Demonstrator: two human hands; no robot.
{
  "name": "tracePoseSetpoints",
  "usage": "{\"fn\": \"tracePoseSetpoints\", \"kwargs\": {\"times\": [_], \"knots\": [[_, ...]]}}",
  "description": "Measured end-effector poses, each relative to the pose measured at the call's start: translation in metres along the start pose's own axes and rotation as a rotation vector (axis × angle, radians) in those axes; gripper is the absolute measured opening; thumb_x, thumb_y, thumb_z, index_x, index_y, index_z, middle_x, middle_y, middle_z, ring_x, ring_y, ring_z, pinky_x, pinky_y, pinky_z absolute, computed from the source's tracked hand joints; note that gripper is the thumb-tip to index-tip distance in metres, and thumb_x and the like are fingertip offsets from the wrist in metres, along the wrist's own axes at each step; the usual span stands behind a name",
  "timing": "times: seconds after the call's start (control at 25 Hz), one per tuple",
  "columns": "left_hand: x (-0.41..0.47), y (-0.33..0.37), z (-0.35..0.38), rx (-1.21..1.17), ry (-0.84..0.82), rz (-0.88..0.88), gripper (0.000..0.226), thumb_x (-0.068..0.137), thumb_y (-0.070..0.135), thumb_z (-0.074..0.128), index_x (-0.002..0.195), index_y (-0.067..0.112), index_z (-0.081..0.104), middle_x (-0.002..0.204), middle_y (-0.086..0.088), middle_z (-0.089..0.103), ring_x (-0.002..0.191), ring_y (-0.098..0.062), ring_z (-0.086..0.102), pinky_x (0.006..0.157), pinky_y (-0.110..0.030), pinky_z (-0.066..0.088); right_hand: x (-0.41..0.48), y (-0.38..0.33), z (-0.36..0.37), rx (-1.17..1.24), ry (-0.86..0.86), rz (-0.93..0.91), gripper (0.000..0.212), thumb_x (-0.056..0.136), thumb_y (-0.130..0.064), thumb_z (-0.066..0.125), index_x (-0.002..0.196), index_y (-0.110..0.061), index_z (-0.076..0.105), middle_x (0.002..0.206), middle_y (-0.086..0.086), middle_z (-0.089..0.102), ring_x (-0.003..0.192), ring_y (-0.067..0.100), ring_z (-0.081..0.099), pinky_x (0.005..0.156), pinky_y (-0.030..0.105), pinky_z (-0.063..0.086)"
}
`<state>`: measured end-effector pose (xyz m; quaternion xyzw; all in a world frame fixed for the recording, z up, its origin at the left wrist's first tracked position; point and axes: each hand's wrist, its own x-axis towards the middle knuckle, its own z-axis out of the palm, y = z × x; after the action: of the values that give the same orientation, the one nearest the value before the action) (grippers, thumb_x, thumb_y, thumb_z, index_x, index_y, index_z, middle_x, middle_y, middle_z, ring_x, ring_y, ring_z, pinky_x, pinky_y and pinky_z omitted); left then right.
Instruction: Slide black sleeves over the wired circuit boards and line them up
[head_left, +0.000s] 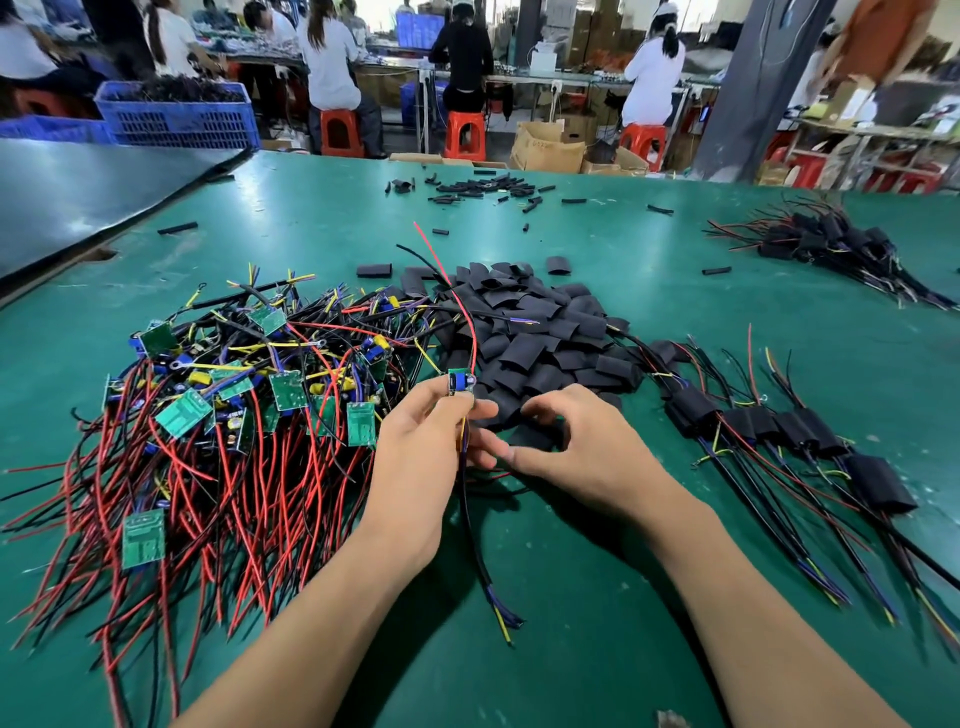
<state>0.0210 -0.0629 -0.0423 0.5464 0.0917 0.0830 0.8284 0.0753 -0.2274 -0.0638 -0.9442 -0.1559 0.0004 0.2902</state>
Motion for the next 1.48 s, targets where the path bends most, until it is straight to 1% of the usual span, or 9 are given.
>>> {"fn": "tracePoseSetpoints", "kwargs": {"times": [0.12, 0.24, 0.4, 0.52, 0.76, 1.0, 1.12, 1.24, 1.48], "knots": [[0.000, -0.001, 0.000, 0.065, -0.041, -0.029, 0.018, 0.101, 0.020, 0.052, 0.091, 0.008, 0.061, 0.073, -0.010, 0.069, 0.041, -0.017, 0.047, 0.044, -0.022, 0.034, 0.003, -0.001, 0.000, -0.040, -0.016, 0.015, 0.062, 0.079, -0.050, 0.076, 0.133, -0.023, 0.060, 0.115, -0.004, 0.049, 0.112, 0.016, 0.054, 0.097, 0.031, 0.045], [-0.001, -0.004, 0.001, 0.163, -0.070, -0.080, 0.032, 0.100, 0.033, 0.055, 0.087, 0.005, 0.061, 0.068, -0.007, 0.066, 0.040, -0.017, 0.044, 0.043, -0.021, 0.031, 0.002, -0.001, -0.003, 0.043, 0.052, 0.040, 0.056, 0.080, -0.046, 0.078, 0.129, -0.023, 0.063, 0.114, -0.002, 0.057, 0.096, 0.011, 0.056, 0.085, 0.024, 0.043], [-0.005, -0.004, 0.002, 0.255, -0.101, -0.141, 0.022, 0.102, 0.026, 0.051, 0.099, 0.007, 0.063, 0.059, -0.008, 0.063, 0.038, -0.019, 0.048, 0.039, -0.021, 0.033, -0.002, -0.008, -0.003, 0.470, 0.257, 0.054, 0.034, 0.082, -0.040, 0.080, 0.112, -0.027, 0.072, 0.109, -0.011, 0.065, 0.085, -0.004, 0.058, 0.076, 0.005, 0.042], [-0.006, -0.005, 0.001, 0.269, -0.107, -0.151, 0.027, 0.103, 0.026, 0.049, 0.097, 0.003, 0.062, 0.060, -0.006, 0.064, 0.036, -0.019, 0.048, 0.038, -0.020, 0.033, -0.001, -0.012, -0.009, 0.680, 0.282, 0.057, 0.029, 0.083, -0.037, 0.080, 0.110, -0.030, 0.074, 0.112, -0.013, 0.071, 0.097, 0.002, 0.067, 0.088, 0.017, 0.050], [-0.004, -0.006, 0.002, 0.278, -0.135, -0.098, 0.034, 0.095, 0.050, 0.056, 0.082, 0.020, 0.067, 0.074, 0.001, 0.058, 0.044, -0.014, 0.040, 0.041, -0.021, 0.027, -0.005, -0.016, -0.002, 0.554, 0.199, -0.105, 0.037, 0.075, -0.026, 0.087, 0.108, -0.029, 0.072, 0.108, -0.015, 0.067, 0.094, 0.002, 0.062, 0.076, 0.009, 0.042], [-0.001, -0.006, 0.000, 0.110, -0.094, -0.181, 0.009, 0.094, 0.020, 0.065, 0.097, 0.011, 0.064, 0.071, -0.003, 0.058, 0.046, -0.017, 0.050, 0.039, -0.023, 0.036, -0.008, -0.019, 0.002, 0.469, 0.212, -0.213, 0.041, 0.071, -0.035, 0.084, 0.110, -0.033, 0.071, 0.110, -0.020, 0.063, 0.100, 0.007, 0.062, 0.077, 0.016, 0.046], [0.000, -0.001, -0.001, 0.025, -0.105, -0.225, 0.002, 0.095, 0.015, 0.062, 0.096, 0.013, 0.062, 0.070, -0.003, 0.058, 0.045, -0.016, 0.049, 0.038, -0.021, 0.034, -0.005, -0.016, -0.002, 0.730, 0.005, -0.132, 0.053, 0.071, -0.039, 0.083, 0.121, -0.033, 0.067, 0.112, -0.017, 0.068, 0.101, 0.003, 0.065, 0.084, 0.020, 0.050], [0.000, 0.005, -0.004, -0.069, -0.169, -0.302, 0.013, 0.094, 0.019, 0.059, 0.104, 0.011, 0.061, 0.087, -0.008, 0.056, 0.043, -0.013, 0.040, 0.038, -0.020, 0.022, -0.005, -0.012, -0.006, 1.161, -0.206, -0.017, 0.053, 0.081, -0.023, 0.078, 0.131, -0.022, 0.062, 0.099, -0.007, 0.070, 0.086, 0.012, 0.066, 0.068, 0.022, 0.050], [-0.004, 0.009, -0.002, -0.070, -0.274, -0.398, 0.025, 0.097, 0.032, 0.054, 0.100, 0.012, 0.067, 0.072, -0.003, 0.064, 0.044, -0.014, 0.047, 0.036, -0.020, 0.031, -0.007, -0.012, -0.006, 1.303, -0.358, -0.079, 0.053, 0.078, -0.037, 0.083, 0.125, -0.018, 0.068, 0.099, 0.005, 0.065, 0.079, 0.012, 0.057, 0.066, 0.024, 0.043]]}}
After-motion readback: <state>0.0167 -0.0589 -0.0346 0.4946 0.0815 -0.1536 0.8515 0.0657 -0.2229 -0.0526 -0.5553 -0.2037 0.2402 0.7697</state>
